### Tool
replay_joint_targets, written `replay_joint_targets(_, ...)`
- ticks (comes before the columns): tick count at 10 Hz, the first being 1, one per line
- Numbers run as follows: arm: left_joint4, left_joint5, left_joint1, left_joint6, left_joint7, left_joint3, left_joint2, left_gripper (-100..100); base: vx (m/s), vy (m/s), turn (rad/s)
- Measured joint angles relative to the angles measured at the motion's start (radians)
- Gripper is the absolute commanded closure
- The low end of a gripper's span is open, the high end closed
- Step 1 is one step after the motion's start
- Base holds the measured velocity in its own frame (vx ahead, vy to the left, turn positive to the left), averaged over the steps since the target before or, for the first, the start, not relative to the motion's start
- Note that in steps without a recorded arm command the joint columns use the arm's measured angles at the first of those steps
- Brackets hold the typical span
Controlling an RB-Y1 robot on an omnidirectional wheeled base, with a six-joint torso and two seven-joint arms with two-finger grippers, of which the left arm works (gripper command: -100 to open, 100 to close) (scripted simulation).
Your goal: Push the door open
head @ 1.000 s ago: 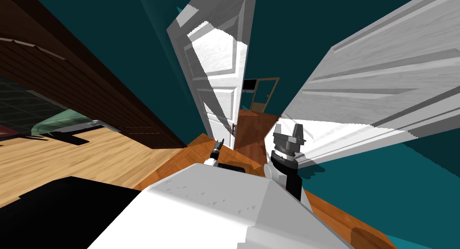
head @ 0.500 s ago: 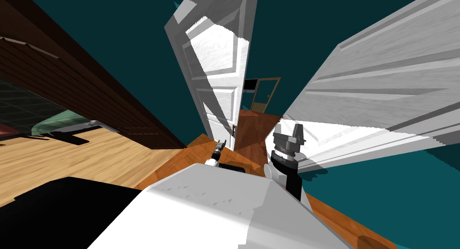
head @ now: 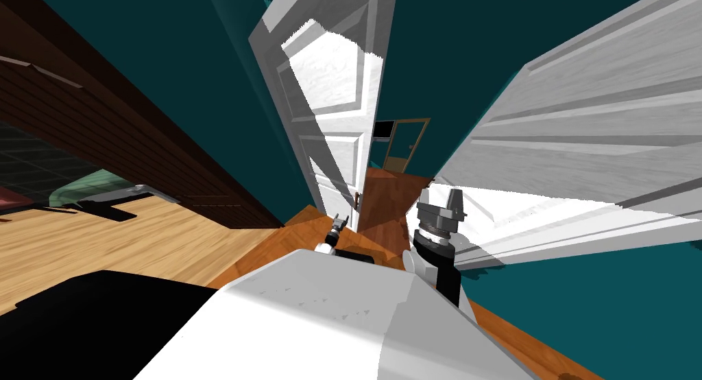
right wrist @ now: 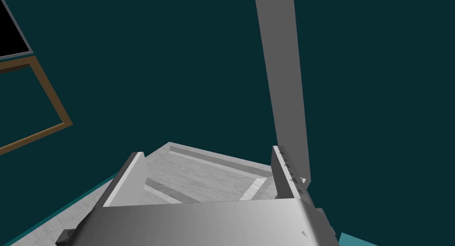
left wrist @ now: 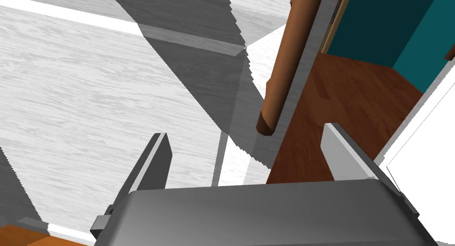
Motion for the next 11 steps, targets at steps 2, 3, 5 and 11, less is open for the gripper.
replay_joint_targets(2, 0.018, -0.057, -0.007, 0.018, -0.022, -0.005, -0.004, -100, 0.064, 0.003, 0.012)
replay_joint_targets(3, 0.032, -0.08, -0.013, 0.029, -0.032, -0.007, -0.009, -100, 0.056, 0.001, 0.009)
replay_joint_targets(5, 0.055, -0.125, -0.019, 0.049, -0.054, -0.011, -0.019, -100, 0.049, 0.003, 0.012)
replay_joint_targets(11, 0.082, -0.204, -0.028, 0.077, -0.086, -0.018, -0.011, -100, 0.065, -0.019, -0.004)
